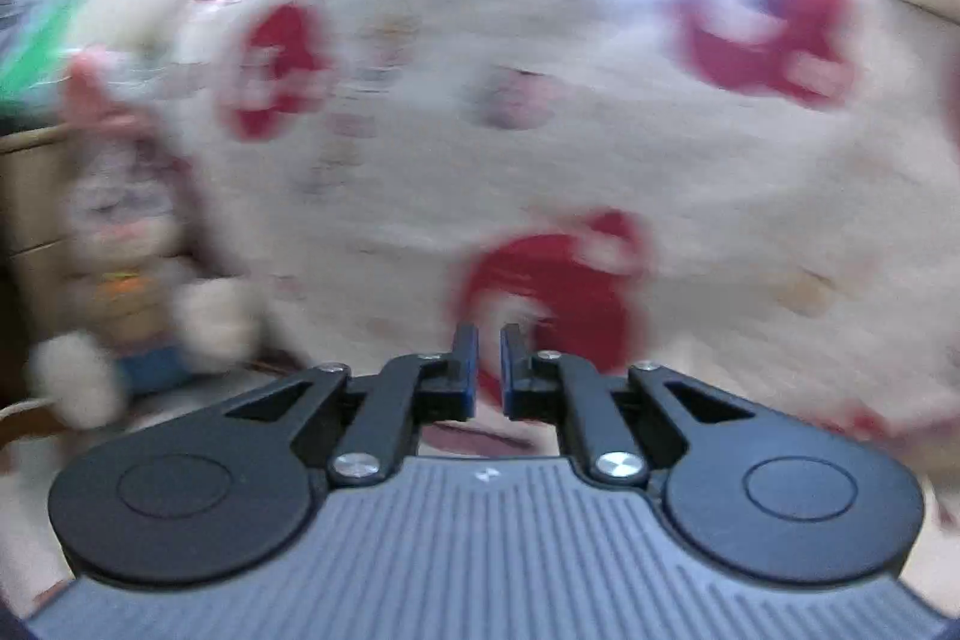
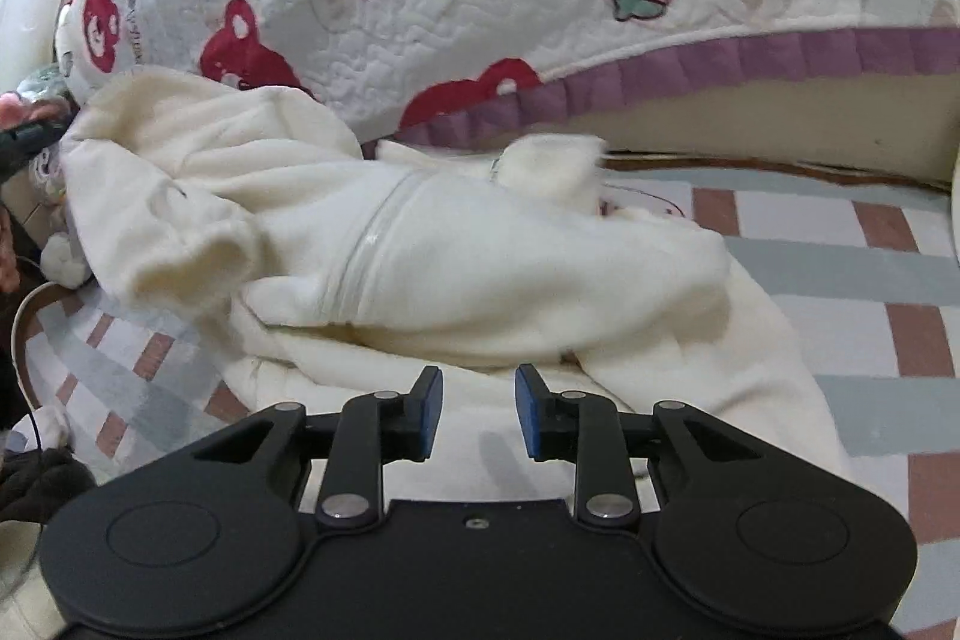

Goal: Fold clothes

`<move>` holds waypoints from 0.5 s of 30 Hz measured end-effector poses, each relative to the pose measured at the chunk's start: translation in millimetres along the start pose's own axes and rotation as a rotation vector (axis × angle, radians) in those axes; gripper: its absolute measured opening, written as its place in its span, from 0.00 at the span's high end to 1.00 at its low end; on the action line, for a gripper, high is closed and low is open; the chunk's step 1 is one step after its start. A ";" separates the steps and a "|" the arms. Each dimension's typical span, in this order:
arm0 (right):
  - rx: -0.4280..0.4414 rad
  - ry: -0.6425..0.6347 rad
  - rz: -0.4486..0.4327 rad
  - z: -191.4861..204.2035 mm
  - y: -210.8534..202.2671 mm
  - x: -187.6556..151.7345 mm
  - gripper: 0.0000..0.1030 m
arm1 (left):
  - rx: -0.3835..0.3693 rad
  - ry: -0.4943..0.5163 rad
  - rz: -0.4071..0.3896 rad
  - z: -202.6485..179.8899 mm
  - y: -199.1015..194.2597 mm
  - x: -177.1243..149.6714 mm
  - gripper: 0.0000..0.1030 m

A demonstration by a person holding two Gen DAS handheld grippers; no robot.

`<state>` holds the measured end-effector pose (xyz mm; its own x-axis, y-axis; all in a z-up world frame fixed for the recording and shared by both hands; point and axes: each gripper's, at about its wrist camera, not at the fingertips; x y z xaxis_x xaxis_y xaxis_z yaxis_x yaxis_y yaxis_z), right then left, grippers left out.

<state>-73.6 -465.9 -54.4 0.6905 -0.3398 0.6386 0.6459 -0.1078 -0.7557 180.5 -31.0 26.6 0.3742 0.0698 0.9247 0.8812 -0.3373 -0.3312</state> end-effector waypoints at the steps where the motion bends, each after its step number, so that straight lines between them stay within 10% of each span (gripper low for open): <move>1: -0.002 0.006 0.009 -2.8 1.7 -2.9 0.70 | 0.011 -0.057 0.050 14.6 6.8 -3.6 0.90; 7: -0.025 -0.010 0.064 -9.4 6.7 -20.7 0.70 | -0.117 -0.155 0.374 11.9 3.4 -84.9 0.85; 15: 0.145 -0.251 0.160 52.2 3.6 -29.1 0.65 | -0.494 -0.228 0.672 -83.4 -23.8 -142.0 0.56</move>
<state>-74.4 -407.7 -68.1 0.8338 -0.0993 0.5430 0.5501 0.0685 -0.8323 82.3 -111.2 -81.2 0.8663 -0.1224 0.4843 0.2453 -0.7403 -0.6259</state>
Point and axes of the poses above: each gripper's, at about its wrist camera, not at the fingertips, and y roughly the way its jaws point, z to its left, x to its top, and after that the axes turned 12 degrees about -x, right-handed
